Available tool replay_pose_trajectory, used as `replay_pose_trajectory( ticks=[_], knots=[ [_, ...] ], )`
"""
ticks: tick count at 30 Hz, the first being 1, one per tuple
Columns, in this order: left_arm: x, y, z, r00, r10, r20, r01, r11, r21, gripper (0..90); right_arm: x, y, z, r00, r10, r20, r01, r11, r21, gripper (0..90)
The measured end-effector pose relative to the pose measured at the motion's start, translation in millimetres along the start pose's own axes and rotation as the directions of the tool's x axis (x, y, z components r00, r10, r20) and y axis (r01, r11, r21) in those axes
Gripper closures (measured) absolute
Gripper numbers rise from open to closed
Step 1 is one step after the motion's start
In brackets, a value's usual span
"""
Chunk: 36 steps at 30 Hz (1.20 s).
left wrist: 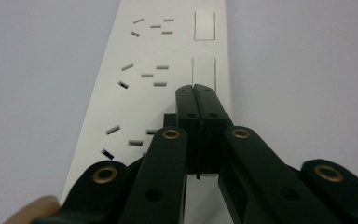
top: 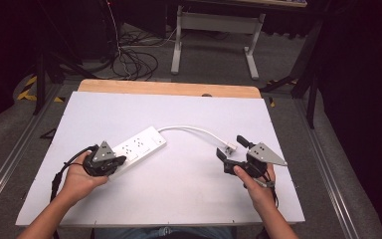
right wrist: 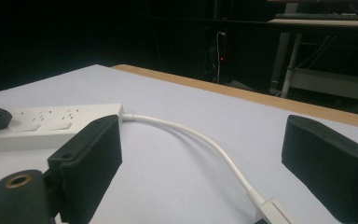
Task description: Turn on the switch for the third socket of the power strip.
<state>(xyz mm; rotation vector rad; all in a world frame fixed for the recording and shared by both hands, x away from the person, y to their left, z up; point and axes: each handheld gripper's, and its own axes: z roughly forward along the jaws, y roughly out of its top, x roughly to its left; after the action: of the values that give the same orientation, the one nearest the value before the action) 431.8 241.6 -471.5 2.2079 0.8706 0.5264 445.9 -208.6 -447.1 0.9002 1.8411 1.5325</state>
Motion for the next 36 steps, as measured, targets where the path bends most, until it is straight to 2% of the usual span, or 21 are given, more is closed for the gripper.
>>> replay_pose_trajectory(
  ticks=[5, 12, 14, 15, 18, 21, 26, 27, 29, 31, 32, 36],
  knots=[
    [-1.3, -1.0, 0.5, 0.9999, 0.005, -0.014, -0.006, 0.9999, -0.011, 89.8, 1.2, 0.4, -1.0, 1.0000, 0.000, 0.001, 0.000, 1.000, -0.001, 12.3],
    [-0.1, 0.0, -1.0, 0.9996, -0.017, -0.023, 0.017, 0.9999, 0.000, 89.7, 1.0, 0.4, -1.0, 1.0000, 0.004, -0.003, -0.004, 1.000, -0.001, 12.3],
    [2.6, 0.8, -6.4, 0.9989, -0.045, -0.013, 0.044, 0.9975, -0.054, 89.7, 0.6, 0.4, -0.7, 1.0000, 0.004, -0.003, -0.004, 1.000, -0.003, 12.3],
    [4.4, 1.6, -10.2, 0.9977, -0.067, -0.009, 0.066, 0.9942, -0.086, 89.7, 0.5, 0.4, -0.4, 1.0000, 0.002, -0.004, -0.002, 1.000, -0.004, 12.3],
    [8.0, 2.1, -18.3, 0.9959, -0.087, -0.027, 0.082, 0.9864, -0.143, 89.8, 0.6, 0.3, 0.1, 1.0000, 0.000, -0.004, 0.000, 1.000, 0.001, 12.3],
    [9.4, 2.0, -23.4, 0.9944, -0.098, -0.040, 0.089, 0.9801, -0.177, 89.8, 1.0, 0.4, 0.0, 1.0000, 0.000, -0.005, 0.000, 1.000, 0.000, 12.4],
    [10.1, 3.3, -29.9, 0.9914, -0.120, -0.051, 0.105, 0.9656, -0.238, 89.8, 0.8, 0.3, 0.5, 1.0000, 0.000, -0.004, 0.000, 1.000, 0.000, 12.4],
    [10.1, 3.3, -30.9, 0.9893, -0.138, -0.046, 0.123, 0.9605, -0.250, 89.7, 0.7, 0.3, 0.5, 1.0000, 0.000, -0.005, 0.000, 1.000, 0.001, 12.4],
    [11.4, 3.3, -34.3, 0.9875, -0.151, -0.047, 0.132, 0.9526, -0.274, 89.7, 0.8, 0.3, 0.4, 1.0000, -0.001, -0.005, 0.001, 1.000, 0.000, 12.4],
    [11.4, 3.4, -38.2, 0.9845, -0.171, -0.041, 0.151, 0.9415, -0.301, 89.7, 0.8, 0.3, 0.4, 1.0000, 0.000, -0.006, 0.000, 1.000, 0.001, 12.4],
    [11.5, 3.4, -40.0, 0.9829, -0.179, -0.044, 0.156, 0.9350, -0.319, 89.7, 0.8, 0.3, 0.4, 1.0000, 0.000, -0.005, 0.000, 1.000, 0.001, 12.4],
    [12.3, 3.5, -46.0, 0.9783, -0.197, -0.066, 0.160, 0.9169, -0.366, 88.5, 0.8, 0.2, 0.7, 1.0000, 0.002, -0.006, -0.002, 1.000, 0.001, 12.4]
  ],
)
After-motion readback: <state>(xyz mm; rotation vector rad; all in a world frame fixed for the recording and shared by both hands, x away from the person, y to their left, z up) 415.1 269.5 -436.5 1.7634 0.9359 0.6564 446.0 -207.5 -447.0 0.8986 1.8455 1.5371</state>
